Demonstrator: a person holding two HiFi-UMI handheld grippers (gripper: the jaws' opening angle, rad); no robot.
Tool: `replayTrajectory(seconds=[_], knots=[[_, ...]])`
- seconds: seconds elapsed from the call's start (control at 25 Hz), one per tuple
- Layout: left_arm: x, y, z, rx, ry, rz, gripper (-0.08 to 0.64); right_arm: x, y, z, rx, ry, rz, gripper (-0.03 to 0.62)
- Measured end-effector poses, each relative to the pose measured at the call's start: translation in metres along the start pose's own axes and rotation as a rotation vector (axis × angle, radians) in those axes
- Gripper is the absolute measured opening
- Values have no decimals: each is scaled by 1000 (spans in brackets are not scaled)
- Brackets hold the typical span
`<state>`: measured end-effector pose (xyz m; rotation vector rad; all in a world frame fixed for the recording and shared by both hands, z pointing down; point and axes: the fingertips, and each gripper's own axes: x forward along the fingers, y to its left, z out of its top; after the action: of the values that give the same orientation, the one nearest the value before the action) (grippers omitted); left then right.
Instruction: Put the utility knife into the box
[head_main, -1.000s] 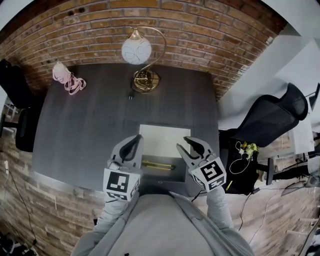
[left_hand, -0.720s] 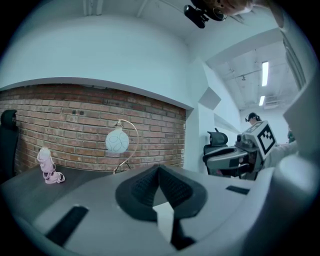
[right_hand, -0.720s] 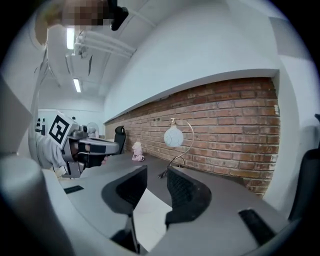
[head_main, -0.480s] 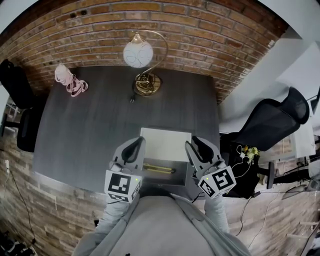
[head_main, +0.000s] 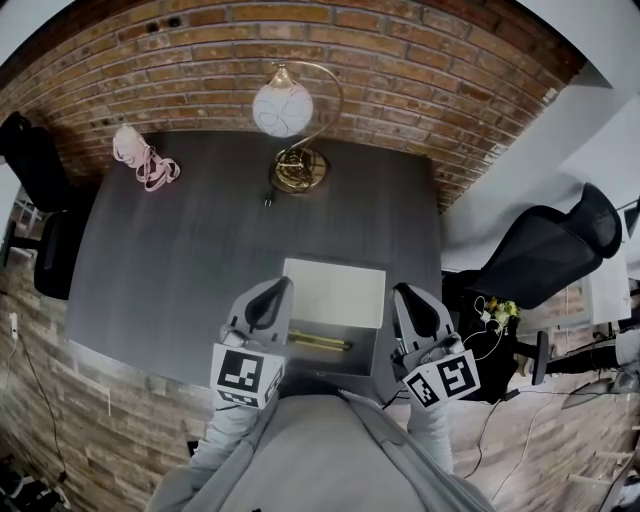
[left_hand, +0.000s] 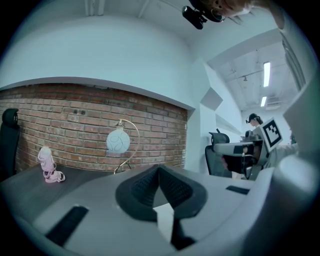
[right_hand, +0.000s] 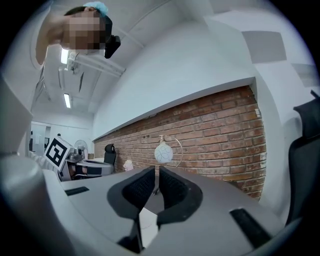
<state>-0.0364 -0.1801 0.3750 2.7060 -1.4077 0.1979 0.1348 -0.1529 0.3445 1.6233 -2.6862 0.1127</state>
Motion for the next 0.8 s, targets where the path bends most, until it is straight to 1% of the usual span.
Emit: replayTrajectory(seconds=[0.24,0.8], knots=[[1,1,-1,-5,2,-5,21,-2,-2,-2,21,-9,-17,17],[3,4,-3,-7,4,-15,21,2,-2,-13,16,31,-19,17]])
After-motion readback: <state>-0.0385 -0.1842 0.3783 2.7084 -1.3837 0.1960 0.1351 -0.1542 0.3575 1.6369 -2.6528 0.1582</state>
